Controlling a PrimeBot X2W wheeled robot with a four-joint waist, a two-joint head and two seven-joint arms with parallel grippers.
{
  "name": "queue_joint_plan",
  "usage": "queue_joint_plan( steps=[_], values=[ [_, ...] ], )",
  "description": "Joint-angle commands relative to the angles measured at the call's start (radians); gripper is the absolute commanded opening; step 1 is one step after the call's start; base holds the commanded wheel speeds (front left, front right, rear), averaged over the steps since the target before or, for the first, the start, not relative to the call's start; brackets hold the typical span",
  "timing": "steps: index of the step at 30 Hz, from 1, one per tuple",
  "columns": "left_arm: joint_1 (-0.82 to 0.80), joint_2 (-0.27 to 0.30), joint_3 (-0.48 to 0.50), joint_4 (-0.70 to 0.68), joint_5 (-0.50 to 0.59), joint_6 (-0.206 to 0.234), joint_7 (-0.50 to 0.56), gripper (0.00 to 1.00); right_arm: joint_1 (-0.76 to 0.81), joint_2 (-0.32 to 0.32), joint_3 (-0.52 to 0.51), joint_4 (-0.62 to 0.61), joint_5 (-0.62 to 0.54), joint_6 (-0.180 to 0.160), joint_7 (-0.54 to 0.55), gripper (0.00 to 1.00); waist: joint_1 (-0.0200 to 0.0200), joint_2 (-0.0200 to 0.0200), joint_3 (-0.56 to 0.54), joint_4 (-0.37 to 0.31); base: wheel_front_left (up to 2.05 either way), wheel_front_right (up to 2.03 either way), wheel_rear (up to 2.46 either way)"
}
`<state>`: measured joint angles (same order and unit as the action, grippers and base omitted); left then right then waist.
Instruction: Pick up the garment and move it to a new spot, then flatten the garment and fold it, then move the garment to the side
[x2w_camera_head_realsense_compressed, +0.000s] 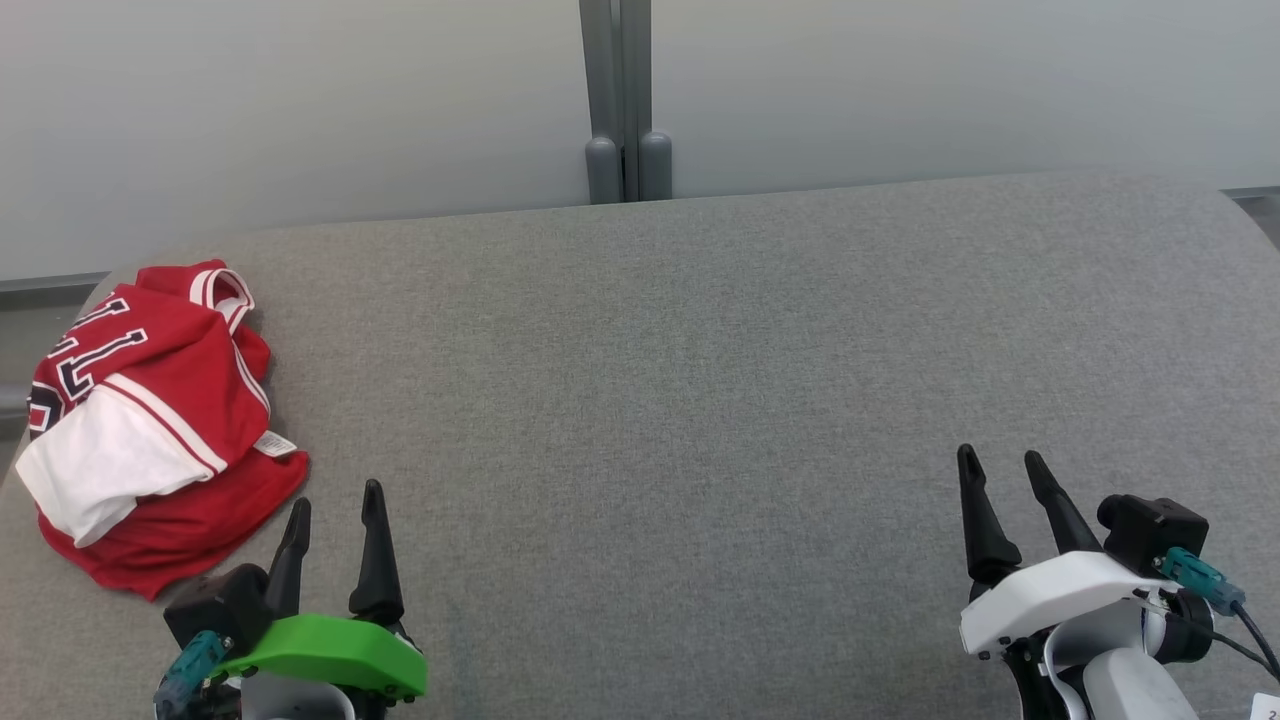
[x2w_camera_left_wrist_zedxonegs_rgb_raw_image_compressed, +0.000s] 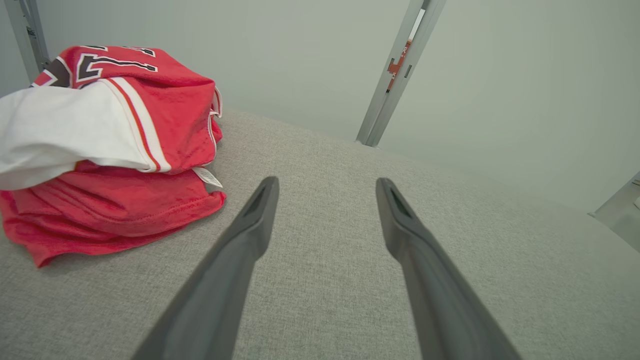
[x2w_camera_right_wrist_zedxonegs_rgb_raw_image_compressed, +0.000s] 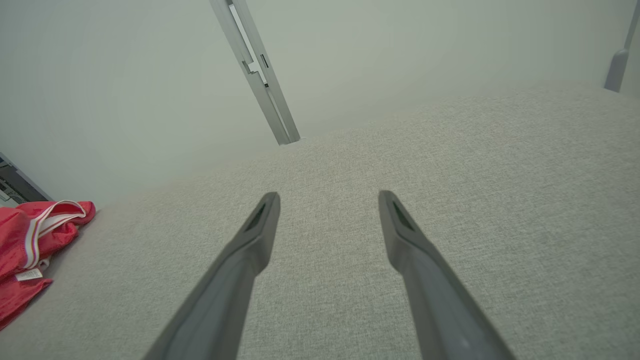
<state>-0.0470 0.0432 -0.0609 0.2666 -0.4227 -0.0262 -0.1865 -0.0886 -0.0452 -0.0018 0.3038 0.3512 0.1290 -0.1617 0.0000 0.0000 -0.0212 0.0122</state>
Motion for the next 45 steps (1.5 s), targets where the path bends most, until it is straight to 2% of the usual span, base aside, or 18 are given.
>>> queue_joint_plan(
  steps=[1, 38, 45],
  values=[
    [-0.004, 0.008, -0.002, -0.001, 0.027, 0.005, -0.009, 1.0, -0.016, -0.006, 0.001, -0.004, -0.029, 0.003, -0.01, 1.0, 0.0, 0.0, 0.0, 0.001, 0.0, 0.0, 0.0],
    [-0.006, 0.01, -0.042, 0.011, 0.222, 0.03, -0.081, 1.0, -0.012, -0.007, 0.018, 0.015, -0.298, 0.003, -0.074, 1.0, 0.0, 0.0, -0.003, 0.01, 0.0, 0.0, 0.0],
    [-0.003, 0.01, -0.045, 0.012, 0.206, 0.033, -0.08, 1.0, -0.01, -0.007, 0.014, 0.013, -0.296, 0.002, -0.075, 1.0, 0.0, 0.0, -0.002, 0.014, 0.0, 0.0, 0.0]
  ],
)
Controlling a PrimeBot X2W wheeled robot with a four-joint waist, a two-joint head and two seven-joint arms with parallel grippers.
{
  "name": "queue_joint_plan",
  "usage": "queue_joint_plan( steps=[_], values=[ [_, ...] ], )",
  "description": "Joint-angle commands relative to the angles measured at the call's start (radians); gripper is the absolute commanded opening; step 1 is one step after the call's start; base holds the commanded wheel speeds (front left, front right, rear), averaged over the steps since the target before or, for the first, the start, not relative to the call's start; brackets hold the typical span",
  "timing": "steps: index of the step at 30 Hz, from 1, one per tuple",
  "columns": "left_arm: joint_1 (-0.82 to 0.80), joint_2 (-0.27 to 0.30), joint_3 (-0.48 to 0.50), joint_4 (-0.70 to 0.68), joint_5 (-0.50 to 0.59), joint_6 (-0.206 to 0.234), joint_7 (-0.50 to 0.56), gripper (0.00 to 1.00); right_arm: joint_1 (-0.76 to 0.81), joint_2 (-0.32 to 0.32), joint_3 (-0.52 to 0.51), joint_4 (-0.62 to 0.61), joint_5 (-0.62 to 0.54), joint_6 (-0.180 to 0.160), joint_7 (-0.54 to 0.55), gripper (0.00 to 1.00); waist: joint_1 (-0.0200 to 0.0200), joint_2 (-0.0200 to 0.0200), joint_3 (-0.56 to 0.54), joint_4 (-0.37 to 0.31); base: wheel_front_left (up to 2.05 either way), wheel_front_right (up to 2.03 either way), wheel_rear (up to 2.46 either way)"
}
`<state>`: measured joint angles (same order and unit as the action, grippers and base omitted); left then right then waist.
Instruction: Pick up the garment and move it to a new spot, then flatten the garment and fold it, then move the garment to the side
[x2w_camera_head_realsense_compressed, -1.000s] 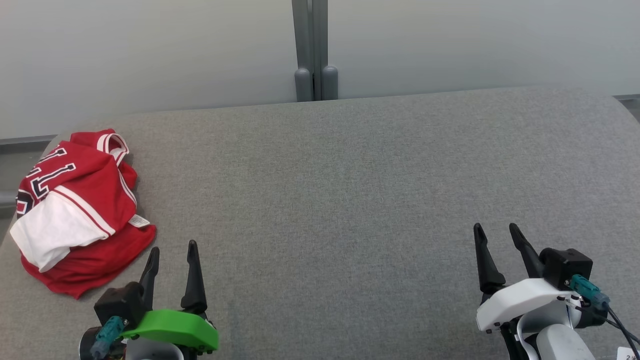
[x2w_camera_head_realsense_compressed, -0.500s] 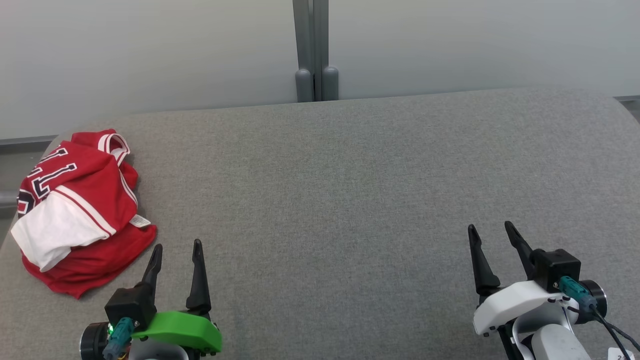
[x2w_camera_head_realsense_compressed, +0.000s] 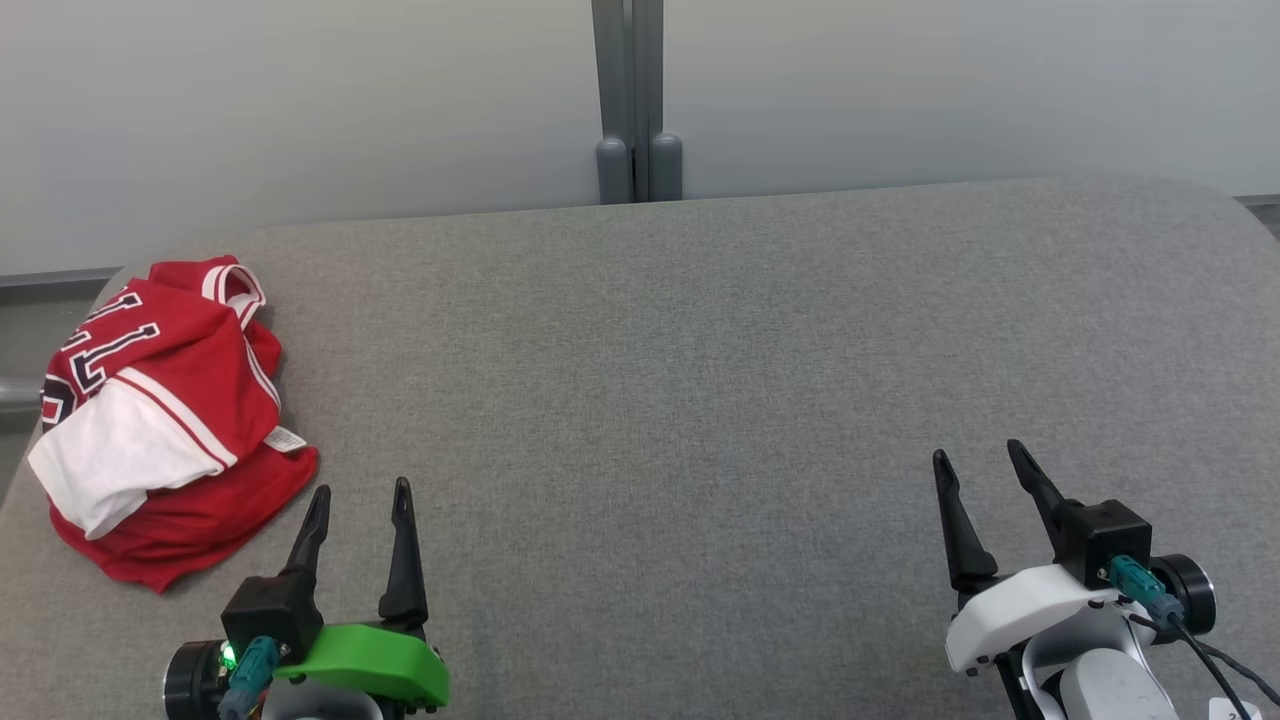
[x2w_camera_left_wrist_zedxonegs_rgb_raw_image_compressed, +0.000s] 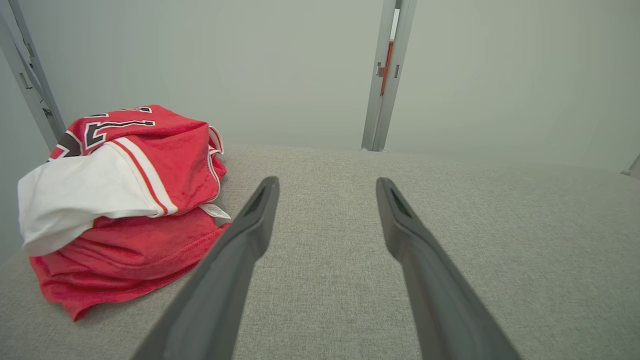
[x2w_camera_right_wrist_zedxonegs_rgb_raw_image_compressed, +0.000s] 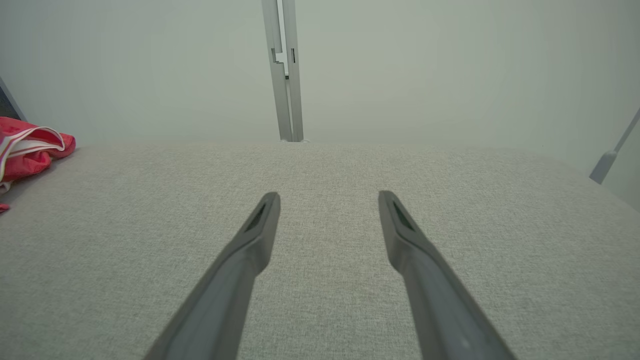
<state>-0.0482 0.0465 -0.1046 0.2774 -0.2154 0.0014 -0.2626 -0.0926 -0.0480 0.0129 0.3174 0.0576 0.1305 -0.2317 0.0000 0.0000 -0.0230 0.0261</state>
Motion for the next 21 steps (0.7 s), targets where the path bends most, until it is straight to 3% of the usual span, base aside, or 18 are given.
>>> queue_joint_plan(
  steps=[1, 12, 21],
  values=[
    [-0.002, 0.007, -0.001, 0.002, -0.006, 0.007, -0.003, 1.0, -0.006, -0.004, -0.001, -0.001, -0.001, 0.0, -0.006, 1.0, 0.0, 0.0, 0.0, 0.001, 0.0, 0.0, 0.0],
    [-0.006, 0.007, 0.001, -0.002, -0.043, 0.005, -0.003, 1.0, 0.006, -0.004, -0.007, -0.002, 0.002, 0.0, -0.008, 1.0, 0.0, 0.0, -0.003, 0.039, 0.0, 0.0, 0.0],
    [-0.001, 0.007, 0.005, 0.004, -0.018, 0.01, -0.002, 1.0, 0.02, -0.004, -0.014, -0.017, -0.004, 0.0, -0.006, 1.0, 0.0, 0.0, 0.001, 0.214, 0.0, 0.0, 0.0]
  ],
)
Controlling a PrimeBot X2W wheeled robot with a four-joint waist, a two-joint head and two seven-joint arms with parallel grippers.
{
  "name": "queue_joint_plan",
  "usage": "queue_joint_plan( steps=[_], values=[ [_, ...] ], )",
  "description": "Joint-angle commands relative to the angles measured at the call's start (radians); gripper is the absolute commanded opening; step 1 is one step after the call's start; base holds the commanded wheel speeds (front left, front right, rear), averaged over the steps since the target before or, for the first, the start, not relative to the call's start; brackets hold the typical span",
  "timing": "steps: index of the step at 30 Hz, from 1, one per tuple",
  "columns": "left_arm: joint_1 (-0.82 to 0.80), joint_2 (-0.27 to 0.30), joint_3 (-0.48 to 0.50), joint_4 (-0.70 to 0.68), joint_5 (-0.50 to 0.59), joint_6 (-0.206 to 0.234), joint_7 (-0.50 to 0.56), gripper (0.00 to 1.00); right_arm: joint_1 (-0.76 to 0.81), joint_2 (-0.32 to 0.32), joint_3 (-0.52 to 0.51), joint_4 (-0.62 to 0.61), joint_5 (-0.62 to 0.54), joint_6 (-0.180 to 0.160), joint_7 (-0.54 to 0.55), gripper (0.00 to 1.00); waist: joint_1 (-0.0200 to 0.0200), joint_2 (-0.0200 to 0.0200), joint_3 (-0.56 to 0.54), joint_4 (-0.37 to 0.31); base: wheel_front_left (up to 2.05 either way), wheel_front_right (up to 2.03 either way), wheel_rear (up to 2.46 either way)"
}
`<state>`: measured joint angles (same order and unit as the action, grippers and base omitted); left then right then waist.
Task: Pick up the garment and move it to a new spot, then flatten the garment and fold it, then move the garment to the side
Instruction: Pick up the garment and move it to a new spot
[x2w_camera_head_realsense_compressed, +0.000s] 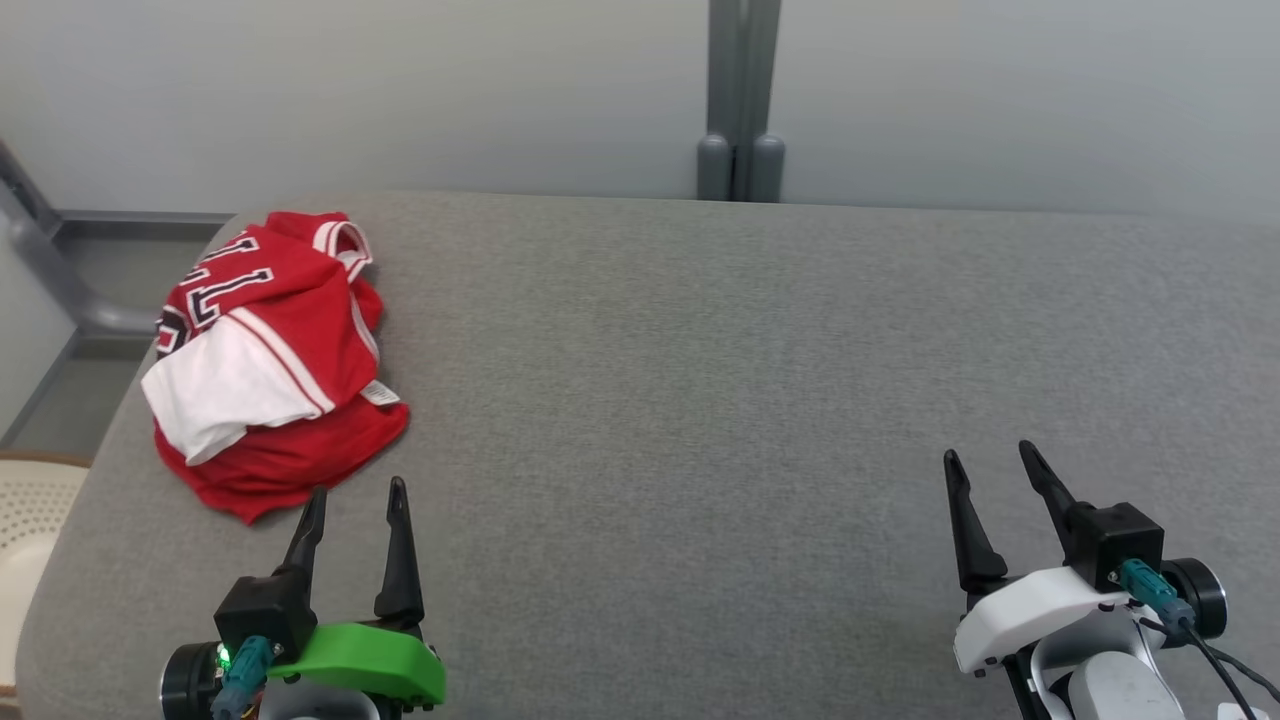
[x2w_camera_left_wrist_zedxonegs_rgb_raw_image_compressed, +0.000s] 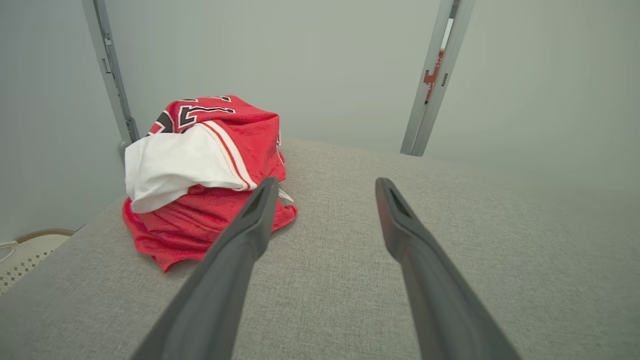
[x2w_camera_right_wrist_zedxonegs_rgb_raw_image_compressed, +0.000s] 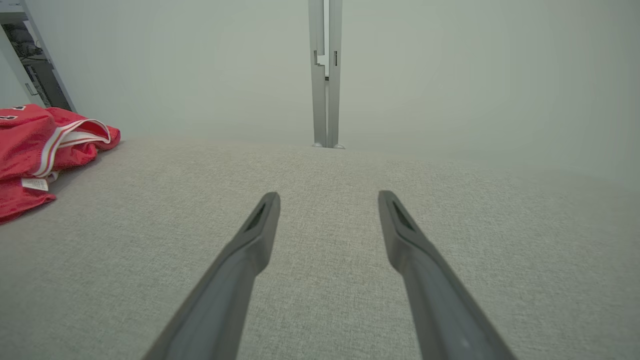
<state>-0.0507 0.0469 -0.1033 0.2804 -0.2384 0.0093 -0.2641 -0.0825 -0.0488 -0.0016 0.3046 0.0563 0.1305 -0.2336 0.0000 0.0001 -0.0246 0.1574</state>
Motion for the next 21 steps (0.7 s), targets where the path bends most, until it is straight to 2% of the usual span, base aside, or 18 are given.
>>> queue_joint_plan(
  steps=[1, 12, 21],
  values=[
    [0.004, 0.006, 0.009, 0.002, 0.006, 0.002, -0.001, 1.0, 0.01, -0.003, 0.003, -0.005, -0.002, 0.0, -0.004, 1.0, 0.0, -0.0001, 0.003, 0.11, 0.0, 0.0, 0.0],
    [0.035, 0.006, 0.072, -0.016, 0.032, -0.002, -0.001, 1.0, 0.005, -0.003, 0.014, -0.002, 0.006, 0.0, -0.009, 1.0, 0.0, -0.0001, 0.013, 0.359, 0.0, 0.0, 0.0],
    [0.093, 0.005, 0.154, -0.111, -0.013, 0.053, -0.001, 1.0, -0.096, -0.004, 0.112, 0.026, 0.007, 0.0, 0.009, 1.0, 0.0, -0.0001, 0.063, 0.389, 0.0, 0.0, 0.0]
  ],
)
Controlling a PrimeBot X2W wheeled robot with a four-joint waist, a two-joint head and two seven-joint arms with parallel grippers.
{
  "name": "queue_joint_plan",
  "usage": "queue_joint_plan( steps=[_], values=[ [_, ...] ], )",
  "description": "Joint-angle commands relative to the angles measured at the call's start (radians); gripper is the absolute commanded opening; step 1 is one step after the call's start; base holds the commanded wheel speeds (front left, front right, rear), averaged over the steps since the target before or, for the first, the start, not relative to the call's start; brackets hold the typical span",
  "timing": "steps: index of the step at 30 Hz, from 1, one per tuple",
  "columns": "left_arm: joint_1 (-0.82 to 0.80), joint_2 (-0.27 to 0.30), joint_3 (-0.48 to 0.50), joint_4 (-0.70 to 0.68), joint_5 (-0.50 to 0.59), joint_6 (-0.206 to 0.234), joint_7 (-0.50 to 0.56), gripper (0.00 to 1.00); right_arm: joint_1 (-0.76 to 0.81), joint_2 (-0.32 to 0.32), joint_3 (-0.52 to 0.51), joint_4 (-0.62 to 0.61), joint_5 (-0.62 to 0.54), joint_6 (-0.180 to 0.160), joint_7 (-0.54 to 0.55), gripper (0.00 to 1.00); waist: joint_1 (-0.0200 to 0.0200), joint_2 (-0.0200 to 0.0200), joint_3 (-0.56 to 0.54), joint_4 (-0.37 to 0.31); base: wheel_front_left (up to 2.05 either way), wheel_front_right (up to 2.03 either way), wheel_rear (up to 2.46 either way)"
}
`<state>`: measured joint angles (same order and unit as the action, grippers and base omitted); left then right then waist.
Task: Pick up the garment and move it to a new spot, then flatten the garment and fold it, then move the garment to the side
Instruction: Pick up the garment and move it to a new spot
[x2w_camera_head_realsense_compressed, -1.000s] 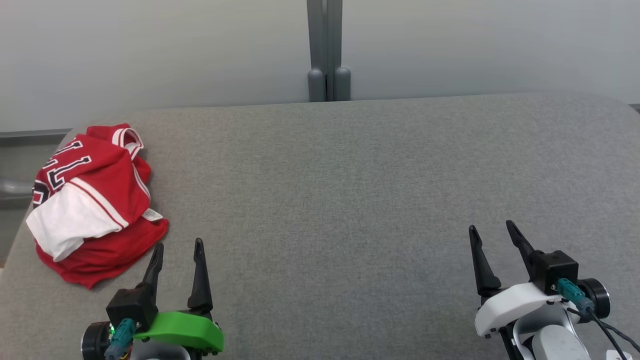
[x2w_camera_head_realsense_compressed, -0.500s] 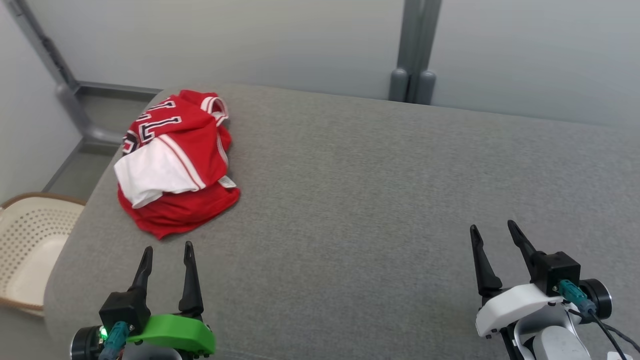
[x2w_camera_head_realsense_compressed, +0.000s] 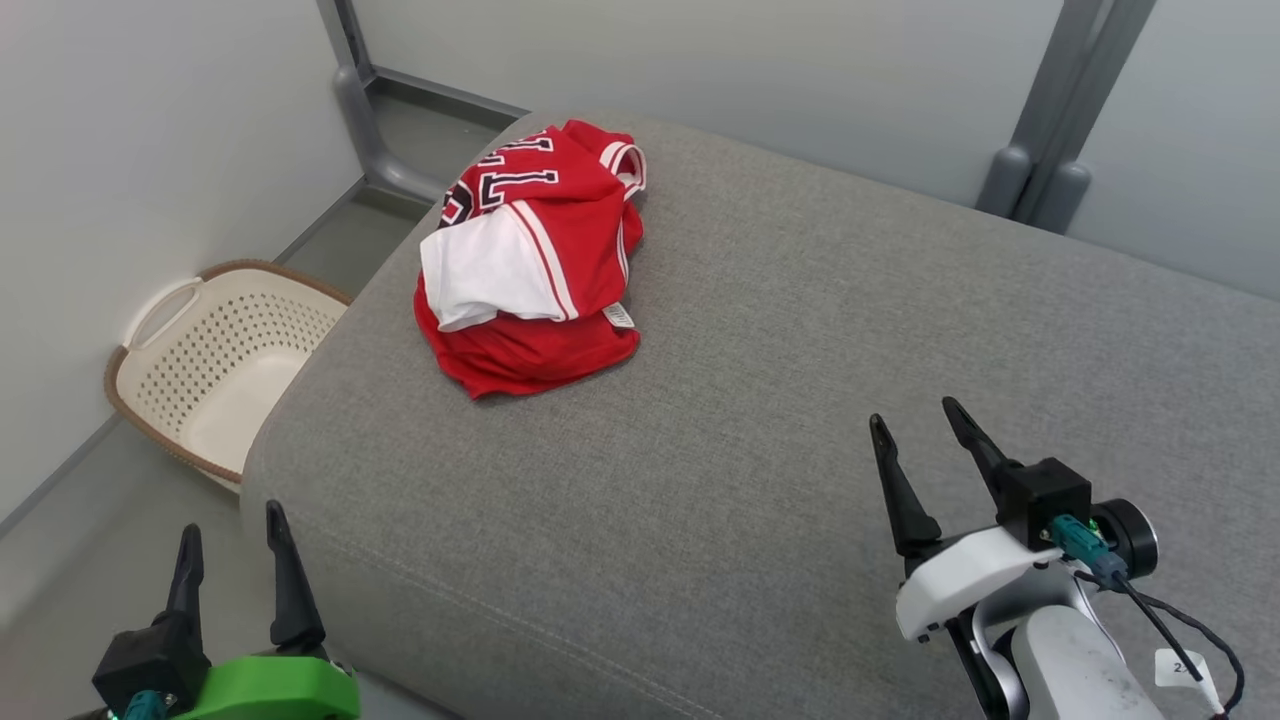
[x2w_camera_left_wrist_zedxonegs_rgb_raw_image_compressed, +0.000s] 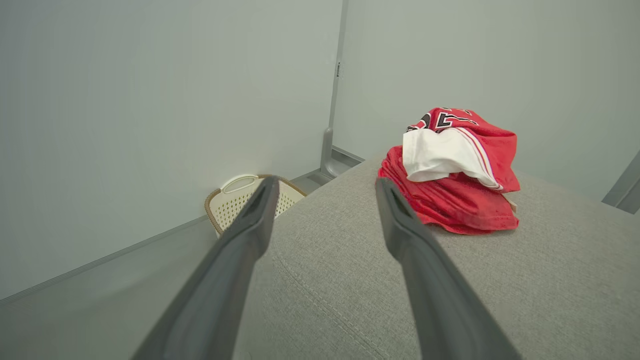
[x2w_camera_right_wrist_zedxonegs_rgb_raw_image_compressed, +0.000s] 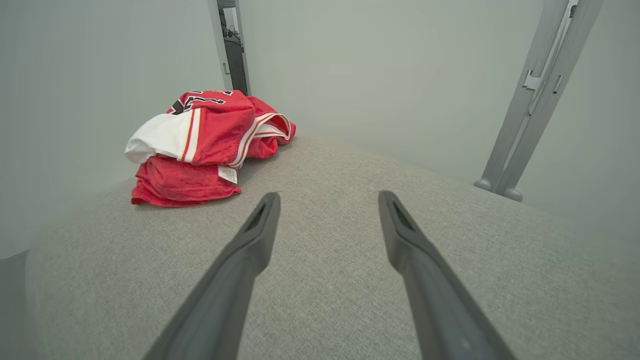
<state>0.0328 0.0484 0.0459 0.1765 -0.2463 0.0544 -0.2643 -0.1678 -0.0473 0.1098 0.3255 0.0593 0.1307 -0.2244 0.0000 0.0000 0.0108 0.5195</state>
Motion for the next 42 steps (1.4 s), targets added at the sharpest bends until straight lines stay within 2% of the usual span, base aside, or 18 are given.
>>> queue_joint_plan(
  steps=[1, 6, 12, 17, 24, 32, 42],
  values=[
    [0.016, 0.004, 0.008, -0.015, -0.009, 0.011, 0.0, 1.0, -0.018, -0.006, 0.007, 0.01, 0.005, 0.0, -0.001, 1.0, 0.0, 0.0, 0.03, 0.028, 0.0, 0.0, 0.0],
    [0.038, 0.004, 0.004, -0.048, -0.02, 0.03, 0.0, 1.0, -0.049, -0.005, 0.02, 0.038, 0.005, 0.0, -0.008, 1.0, 0.0, 0.0, 0.037, 0.031, 0.0, 0.0, 0.0],
    [0.027, 0.004, 0.0, -0.043, -0.019, 0.023, 0.0, 1.0, -0.054, -0.005, 0.02, 0.059, 0.012, 0.0, -0.017, 1.0, 0.0, 0.0, 0.034, 0.028, 0.0, 0.0, 0.0],
    [-0.042, 0.004, -0.024, 0.023, -0.018, -0.014, 0.0, 1.0, -0.037, -0.005, -0.006, 0.057, 0.008, 0.0, -0.022, 1.0, 0.0, 0.0, 0.034, 0.022, 0.0, 0.0, 0.0],
    [-0.272, 0.007, -0.061, 0.261, -0.054, -0.094, 0.03, 1.0, 0.011, -0.005, -0.071, 0.005, -0.02, 0.0, -0.007, 1.0, 0.0, 0.0, 0.051, 0.005, 0.0, 0.0, 0.0],
    [-0.555, 0.042, -0.008, 0.513, -0.162, -0.133, 0.12, 1.0, -0.011, -0.005, -0.044, -0.105, -0.062, 0.0, 0.06, 1.0, 0.0, 0.0, 0.168, -0.156, 0.0, 0.0, 0.0],
    [-0.798, 0.162, 0.065, 0.706, -0.268, -0.16, 0.282, 1.0, -0.056, -0.005, -0.005, -0.206, -0.1, 0.0, 0.101, 1.0, 0.0, 0.0, 0.297, -0.364, 0.0, 0.0, 0.0]
  ],
)
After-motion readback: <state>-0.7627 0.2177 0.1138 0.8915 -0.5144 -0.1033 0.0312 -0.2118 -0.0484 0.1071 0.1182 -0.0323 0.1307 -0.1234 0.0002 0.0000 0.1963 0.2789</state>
